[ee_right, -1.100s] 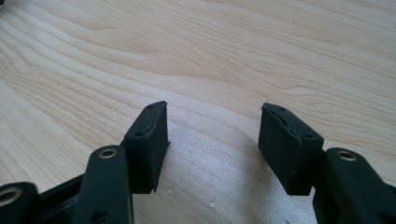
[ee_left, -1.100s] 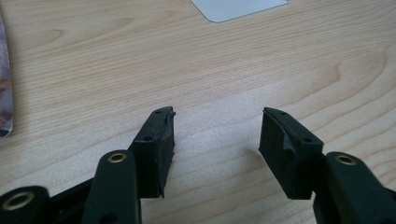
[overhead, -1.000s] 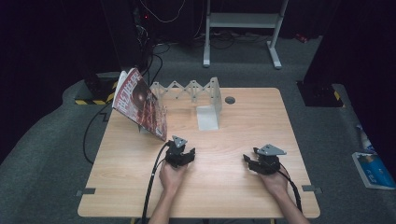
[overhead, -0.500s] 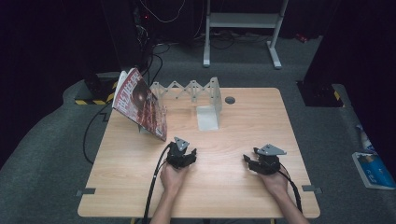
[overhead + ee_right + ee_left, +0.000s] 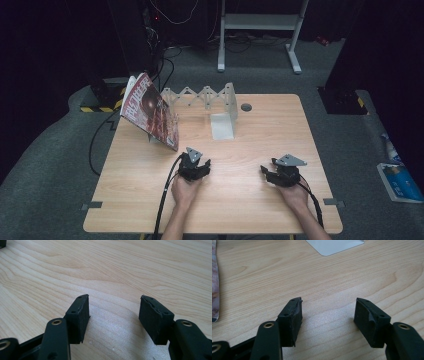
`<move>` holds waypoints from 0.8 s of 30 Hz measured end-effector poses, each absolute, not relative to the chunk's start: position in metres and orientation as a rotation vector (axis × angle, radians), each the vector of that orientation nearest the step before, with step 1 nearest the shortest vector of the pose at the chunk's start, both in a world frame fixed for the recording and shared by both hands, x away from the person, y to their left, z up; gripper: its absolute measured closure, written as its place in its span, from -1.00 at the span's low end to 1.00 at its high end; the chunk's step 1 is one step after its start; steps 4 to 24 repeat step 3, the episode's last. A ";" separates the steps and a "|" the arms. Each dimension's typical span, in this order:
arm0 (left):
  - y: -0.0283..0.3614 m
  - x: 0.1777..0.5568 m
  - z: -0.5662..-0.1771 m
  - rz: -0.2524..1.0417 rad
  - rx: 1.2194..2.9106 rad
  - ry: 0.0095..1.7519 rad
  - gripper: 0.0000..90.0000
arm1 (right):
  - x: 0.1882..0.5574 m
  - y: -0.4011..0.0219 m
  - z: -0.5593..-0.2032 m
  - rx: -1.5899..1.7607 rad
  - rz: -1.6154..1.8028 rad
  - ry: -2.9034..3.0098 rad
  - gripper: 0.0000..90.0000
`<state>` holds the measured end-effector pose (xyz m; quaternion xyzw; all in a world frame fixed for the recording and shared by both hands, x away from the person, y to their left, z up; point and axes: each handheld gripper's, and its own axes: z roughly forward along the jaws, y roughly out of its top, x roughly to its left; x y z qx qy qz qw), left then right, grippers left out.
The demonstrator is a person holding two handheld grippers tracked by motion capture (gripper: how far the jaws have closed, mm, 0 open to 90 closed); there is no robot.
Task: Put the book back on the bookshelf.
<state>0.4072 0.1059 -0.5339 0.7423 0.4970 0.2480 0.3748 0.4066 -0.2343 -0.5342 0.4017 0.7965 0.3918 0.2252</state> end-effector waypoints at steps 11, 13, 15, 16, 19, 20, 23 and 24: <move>0.106 0.407 -0.534 0.636 1.901 1.272 -0.13 | 0.407 -0.234 -0.534 1.112 1.082 2.197 -0.07; 0.106 0.407 -0.534 0.636 1.901 1.272 -0.13 | 0.407 -0.234 -0.534 1.112 1.082 2.197 -0.07; 0.106 0.407 -0.534 0.636 1.901 1.272 -0.13 | 0.407 -0.234 -0.534 1.112 1.082 2.197 -0.07; 0.106 0.407 -0.534 0.636 1.901 1.272 -0.13 | 0.407 -0.234 -0.534 1.112 1.082 2.197 -0.07; 0.106 0.407 -0.534 0.636 1.901 1.272 -0.13 | 0.407 -0.234 -0.534 1.112 1.082 2.197 -0.07; 0.106 0.407 -0.534 0.636 1.901 1.272 -0.13 | 0.407 -0.234 -0.534 1.112 1.082 2.197 -0.07; 0.106 0.407 -0.534 0.636 1.901 1.272 -0.13 | 0.407 -0.234 -0.534 1.112 1.082 2.197 -0.07; 0.106 0.407 -0.534 0.636 1.901 1.272 -0.13 | 0.407 -0.234 -0.534 1.112 1.082 2.197 -0.07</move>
